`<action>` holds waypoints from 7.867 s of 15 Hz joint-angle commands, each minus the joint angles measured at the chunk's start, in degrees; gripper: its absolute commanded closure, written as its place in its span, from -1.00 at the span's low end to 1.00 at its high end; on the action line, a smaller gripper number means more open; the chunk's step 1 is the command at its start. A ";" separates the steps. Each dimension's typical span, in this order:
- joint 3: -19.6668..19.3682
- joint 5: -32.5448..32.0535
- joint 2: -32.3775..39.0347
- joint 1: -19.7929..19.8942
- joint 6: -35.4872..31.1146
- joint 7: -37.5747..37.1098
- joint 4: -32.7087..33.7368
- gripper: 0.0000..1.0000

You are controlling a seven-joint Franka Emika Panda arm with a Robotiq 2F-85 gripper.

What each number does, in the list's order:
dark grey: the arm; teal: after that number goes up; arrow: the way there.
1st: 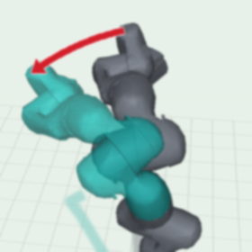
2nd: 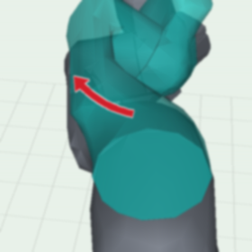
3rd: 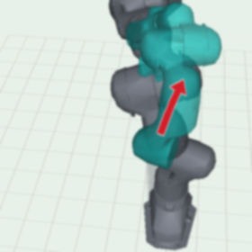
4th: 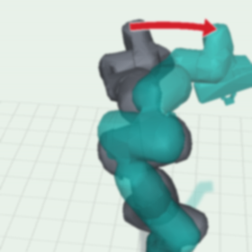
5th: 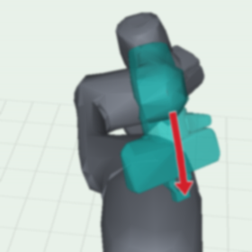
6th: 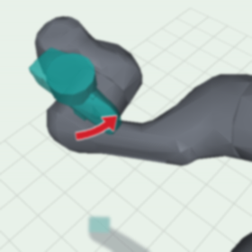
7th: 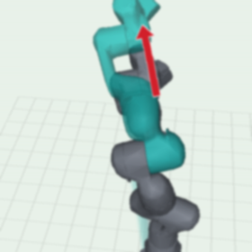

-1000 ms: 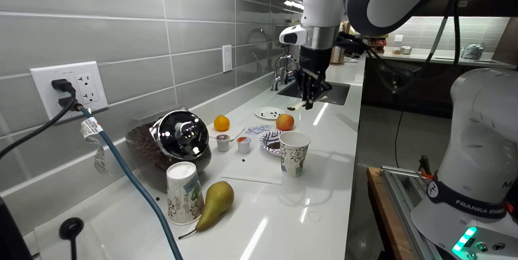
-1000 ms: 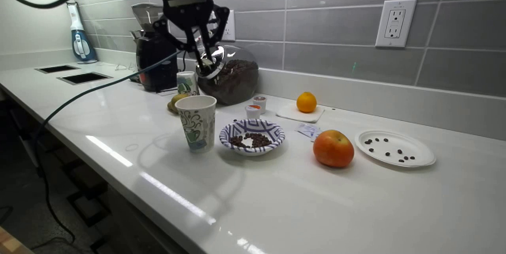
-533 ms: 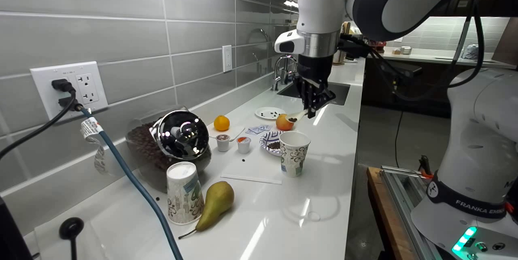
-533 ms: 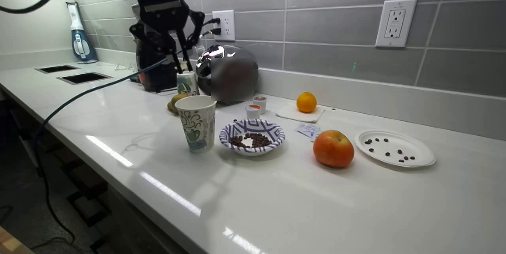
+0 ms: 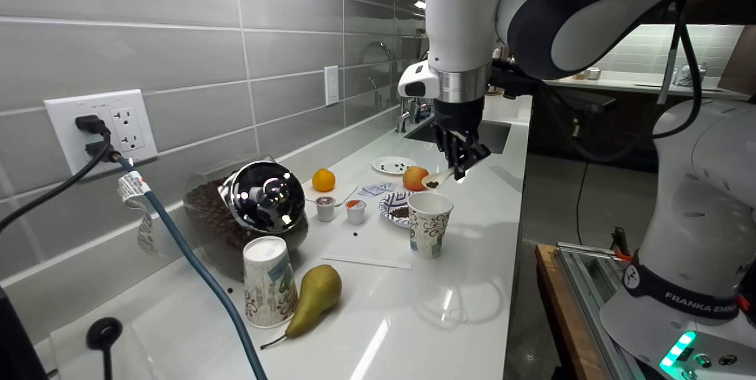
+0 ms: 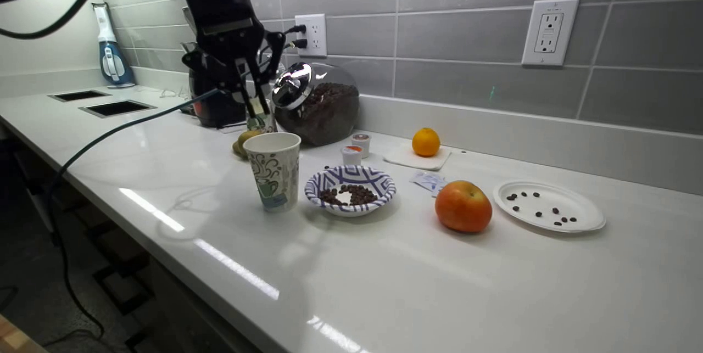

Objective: Pick up the spoon, scoop some content out the bowl, put the content into the cup and place the spoon down to the right of the bowl

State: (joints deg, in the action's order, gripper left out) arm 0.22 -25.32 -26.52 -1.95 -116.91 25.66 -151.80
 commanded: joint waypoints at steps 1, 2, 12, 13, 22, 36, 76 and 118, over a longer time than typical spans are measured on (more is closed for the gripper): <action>1.26 -4.11 1.66 0.61 2.60 -4.02 1.37 0.93; 1.35 -4.80 1.97 0.53 3.22 -4.53 1.45 0.93; 4.82 -12.04 7.40 -0.81 10.51 -10.64 4.94 0.93; 5.16 -12.62 8.03 -0.99 11.22 -11.08 5.41 0.93; 8.43 -16.85 16.14 -3.77 21.23 -15.81 11.12 0.93; 10.77 -23.51 28.98 -7.90 38.12 -24.96 19.46 0.93; -9.49 2.51 12.89 6.62 -3.39 -5.24 11.69 0.72; -13.61 15.97 36.24 19.02 -25.83 -1.96 21.86 -0.50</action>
State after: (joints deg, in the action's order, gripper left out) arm -12.95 -8.18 15.52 16.00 -144.26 21.79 -127.52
